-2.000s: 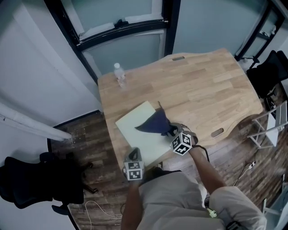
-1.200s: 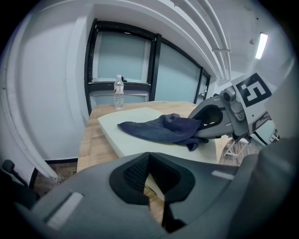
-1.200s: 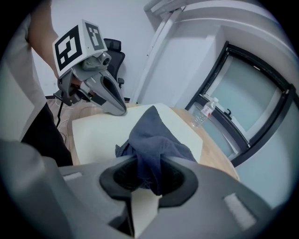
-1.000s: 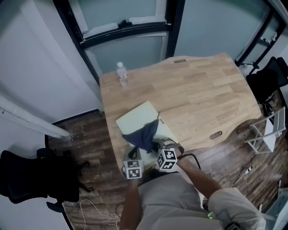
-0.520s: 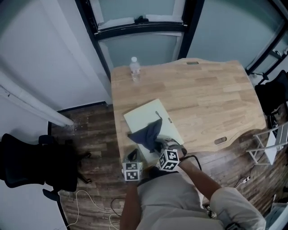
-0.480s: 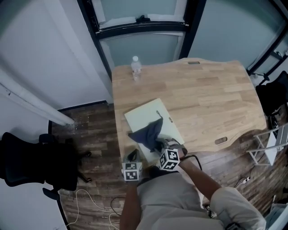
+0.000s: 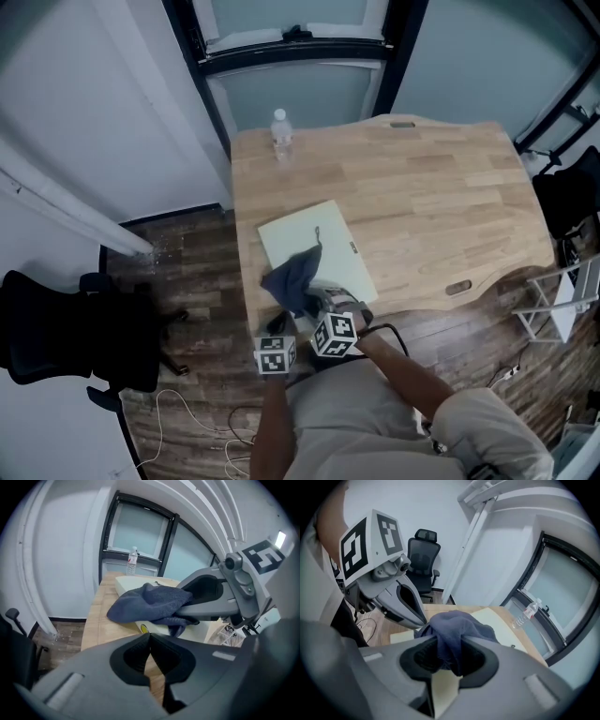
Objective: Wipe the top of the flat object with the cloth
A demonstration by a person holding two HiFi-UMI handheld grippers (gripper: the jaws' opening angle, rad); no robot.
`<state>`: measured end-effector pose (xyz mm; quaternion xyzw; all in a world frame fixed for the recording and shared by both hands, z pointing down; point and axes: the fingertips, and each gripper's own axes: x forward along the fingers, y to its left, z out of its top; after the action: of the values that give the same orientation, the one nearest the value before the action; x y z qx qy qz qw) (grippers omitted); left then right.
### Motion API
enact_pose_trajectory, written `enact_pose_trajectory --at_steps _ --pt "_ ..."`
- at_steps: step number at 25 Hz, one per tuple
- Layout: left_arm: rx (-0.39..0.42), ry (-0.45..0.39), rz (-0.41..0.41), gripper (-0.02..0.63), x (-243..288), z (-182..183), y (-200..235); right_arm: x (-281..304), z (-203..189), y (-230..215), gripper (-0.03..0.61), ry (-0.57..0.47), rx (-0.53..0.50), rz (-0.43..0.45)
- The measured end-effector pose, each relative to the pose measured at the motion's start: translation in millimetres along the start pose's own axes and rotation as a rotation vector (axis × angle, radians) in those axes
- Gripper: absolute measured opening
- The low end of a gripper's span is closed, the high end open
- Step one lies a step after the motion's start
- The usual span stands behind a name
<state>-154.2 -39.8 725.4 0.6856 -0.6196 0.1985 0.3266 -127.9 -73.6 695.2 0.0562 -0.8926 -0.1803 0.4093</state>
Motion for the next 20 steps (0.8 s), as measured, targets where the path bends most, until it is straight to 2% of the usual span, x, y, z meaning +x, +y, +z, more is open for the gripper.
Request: enact_pose_trajectory --at_steps 7,16,20 --pt "-0.026 -0.001 0.027 0.008 -12 -12 -2 5 19 28 0.101 -0.027 -0.050 0.055" --pt "-0.031 -0.019 0.060 0.008 -34 -26 -6 -14 16 54 0.101 -0.045 -0.022 0.061" --pt "-0.037 -0.057 0.102 0.008 -46 -26 -2 -24 14 67 0.101 -0.054 -0.009 0.062"
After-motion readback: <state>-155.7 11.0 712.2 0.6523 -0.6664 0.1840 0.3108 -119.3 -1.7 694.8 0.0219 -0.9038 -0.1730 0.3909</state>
